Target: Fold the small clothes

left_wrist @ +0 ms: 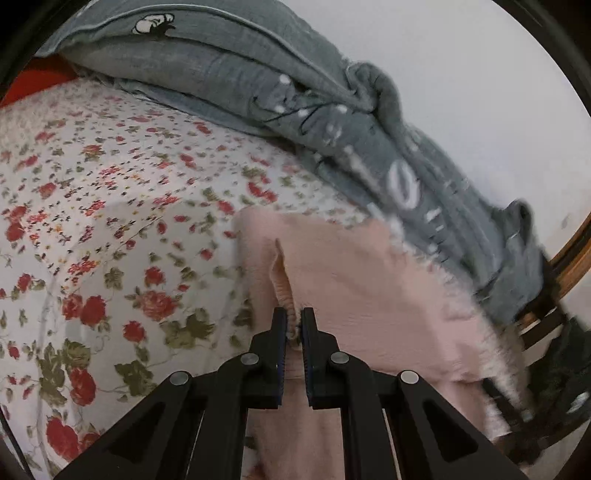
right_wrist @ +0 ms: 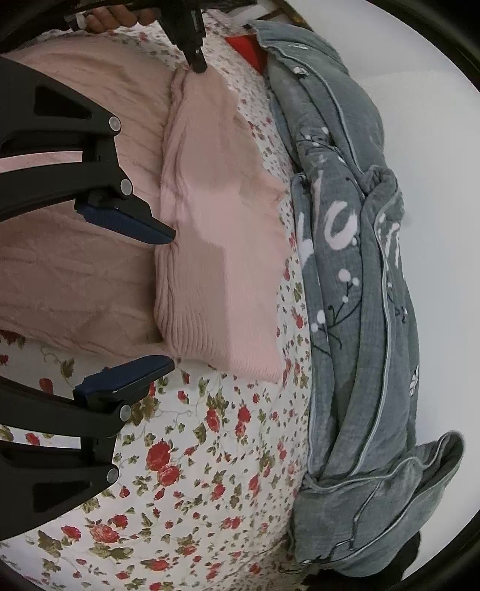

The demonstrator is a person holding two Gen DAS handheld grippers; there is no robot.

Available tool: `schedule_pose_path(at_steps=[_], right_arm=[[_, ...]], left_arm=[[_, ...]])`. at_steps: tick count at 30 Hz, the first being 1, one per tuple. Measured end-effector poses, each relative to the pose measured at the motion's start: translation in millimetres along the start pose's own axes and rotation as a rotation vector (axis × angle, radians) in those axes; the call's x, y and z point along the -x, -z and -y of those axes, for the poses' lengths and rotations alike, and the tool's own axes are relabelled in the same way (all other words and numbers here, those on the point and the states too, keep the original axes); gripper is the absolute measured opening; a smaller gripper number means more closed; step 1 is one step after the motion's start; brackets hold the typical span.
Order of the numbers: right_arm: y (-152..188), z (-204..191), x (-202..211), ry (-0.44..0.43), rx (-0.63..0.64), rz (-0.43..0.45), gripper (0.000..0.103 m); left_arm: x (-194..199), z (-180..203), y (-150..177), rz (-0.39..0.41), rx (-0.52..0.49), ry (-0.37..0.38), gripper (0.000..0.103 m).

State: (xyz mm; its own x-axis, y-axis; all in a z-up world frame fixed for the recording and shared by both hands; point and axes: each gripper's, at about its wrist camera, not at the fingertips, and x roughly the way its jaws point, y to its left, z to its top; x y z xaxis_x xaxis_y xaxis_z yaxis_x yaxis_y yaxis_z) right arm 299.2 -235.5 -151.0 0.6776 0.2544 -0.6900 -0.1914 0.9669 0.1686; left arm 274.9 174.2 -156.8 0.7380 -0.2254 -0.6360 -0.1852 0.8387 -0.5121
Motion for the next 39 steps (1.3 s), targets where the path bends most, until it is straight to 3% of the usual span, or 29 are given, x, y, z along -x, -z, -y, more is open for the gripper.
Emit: schedule_pose_path(at_steps=[4, 10, 18, 21, 25, 31, 36, 39], right_arm=[[-0.2, 5.9, -4.5, -0.019, -0.032, -0.022, 0.062], [0.5, 5.0, -4.3, -0.011, -0.027, -0.020, 0.062], [2.0, 7.5, -24.2, 0.077, -0.039, -0.100, 0.062], [3.1, 9.4, -23.8, 0.080, -0.051, -0.100, 0.062], [4.9, 8.5, -20.4, 0.088, -0.048, -0.091, 0.062], [5.1, 15.0, -0.6, 0.051, -0.121, -0.033, 0.062], [8.7, 8.5, 40.8, 0.052, -0.090, 0.023, 0.062], [26.7, 6.7, 76.0, 0.063, -0.067, 0.054, 0.062]], left_arm=[[19.5, 13.9, -8.5, 0.037, -0.021, 0.061, 0.009], [-11.9, -0.4, 7.4, -0.042, -0.026, -0.092, 0.011], [-20.2, 9.2, 19.3, 0.013, -0.170, -0.267, 0.046], [-20.9, 13.7, 20.7, 0.028, -0.214, -0.298, 0.053], [-18.4, 11.1, 21.3, 0.030, -0.225, -0.302, 0.062], [-4.2, 6.7, 29.7, 0.039, -0.196, -0.286, 0.064], [10.5, 10.9, 48.5, 0.047, -0.247, -0.282, 0.064], [32.0, 7.8, 68.3, 0.037, -0.243, -0.234, 0.064]])
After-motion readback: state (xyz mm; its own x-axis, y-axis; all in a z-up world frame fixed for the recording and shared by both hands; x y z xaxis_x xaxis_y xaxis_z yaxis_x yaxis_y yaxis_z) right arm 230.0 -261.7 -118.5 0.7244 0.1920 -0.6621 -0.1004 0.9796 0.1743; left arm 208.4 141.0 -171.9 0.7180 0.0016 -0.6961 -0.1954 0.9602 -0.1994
